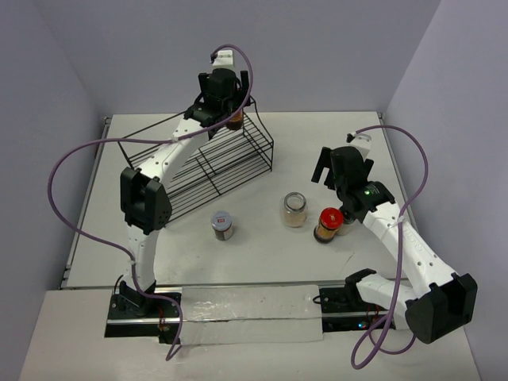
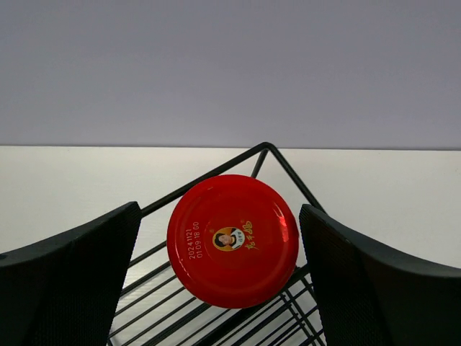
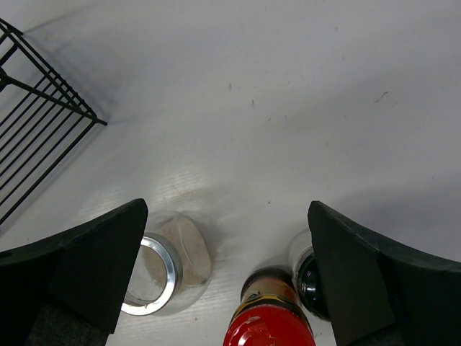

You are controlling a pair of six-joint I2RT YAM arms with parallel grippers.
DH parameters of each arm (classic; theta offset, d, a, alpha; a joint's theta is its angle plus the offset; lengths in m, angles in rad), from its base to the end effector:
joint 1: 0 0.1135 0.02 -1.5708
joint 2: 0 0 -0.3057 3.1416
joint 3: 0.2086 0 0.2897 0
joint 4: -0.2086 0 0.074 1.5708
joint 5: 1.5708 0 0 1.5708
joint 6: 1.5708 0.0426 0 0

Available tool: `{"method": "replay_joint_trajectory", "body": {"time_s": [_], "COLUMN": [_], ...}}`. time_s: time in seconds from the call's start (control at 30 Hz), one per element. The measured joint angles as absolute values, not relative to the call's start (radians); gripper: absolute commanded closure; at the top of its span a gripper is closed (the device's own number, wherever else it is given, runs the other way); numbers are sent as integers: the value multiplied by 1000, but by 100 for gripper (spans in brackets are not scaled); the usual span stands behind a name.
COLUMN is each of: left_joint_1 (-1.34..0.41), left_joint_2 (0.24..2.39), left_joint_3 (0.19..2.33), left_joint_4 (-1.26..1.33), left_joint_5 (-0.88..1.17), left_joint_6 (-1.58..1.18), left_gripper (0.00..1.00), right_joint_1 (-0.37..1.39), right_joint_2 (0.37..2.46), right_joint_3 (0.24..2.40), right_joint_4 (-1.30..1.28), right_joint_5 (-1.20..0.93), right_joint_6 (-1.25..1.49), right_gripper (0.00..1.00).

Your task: Organize the condiment bottles

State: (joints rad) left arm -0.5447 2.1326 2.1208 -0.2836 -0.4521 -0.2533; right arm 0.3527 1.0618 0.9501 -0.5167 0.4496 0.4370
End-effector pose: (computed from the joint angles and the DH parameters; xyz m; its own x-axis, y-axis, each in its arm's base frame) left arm 0.5009 -0.2817 0.3962 -0.2683 -0.1010 -0.9580 0.0428 0.9923 -0.1166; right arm 0.2413 0.0691 0.3424 -0.4918 0.2251 -0.8411 0.2506 0.9617 0.1109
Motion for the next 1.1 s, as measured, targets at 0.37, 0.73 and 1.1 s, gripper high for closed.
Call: {"method": "replay_joint_trajectory", "body": {"time_s": [0.37, 0.73, 1.1], "left_joint_1": [-602, -830, -1018], "left_joint_2": [2116, 1813, 1703], "left_joint_3": [2177, 2098, 1672], "left_joint_4": [-288, -396, -612], "left_joint_5": [-471, -543, -549], "left_joint_6": [-206, -199, -490], "left_gripper": [1, 1, 8], "right_joint_1": [353, 353, 353], "right_joint_2": [1051, 955, 899], "right_joint_3": [950, 944, 889], "right_joint_4": [-518, -517, -536], "right_joint_5": [448, 451, 453], "right_joint_6": [437, 457, 456], "right_gripper": [0, 0, 0]}}
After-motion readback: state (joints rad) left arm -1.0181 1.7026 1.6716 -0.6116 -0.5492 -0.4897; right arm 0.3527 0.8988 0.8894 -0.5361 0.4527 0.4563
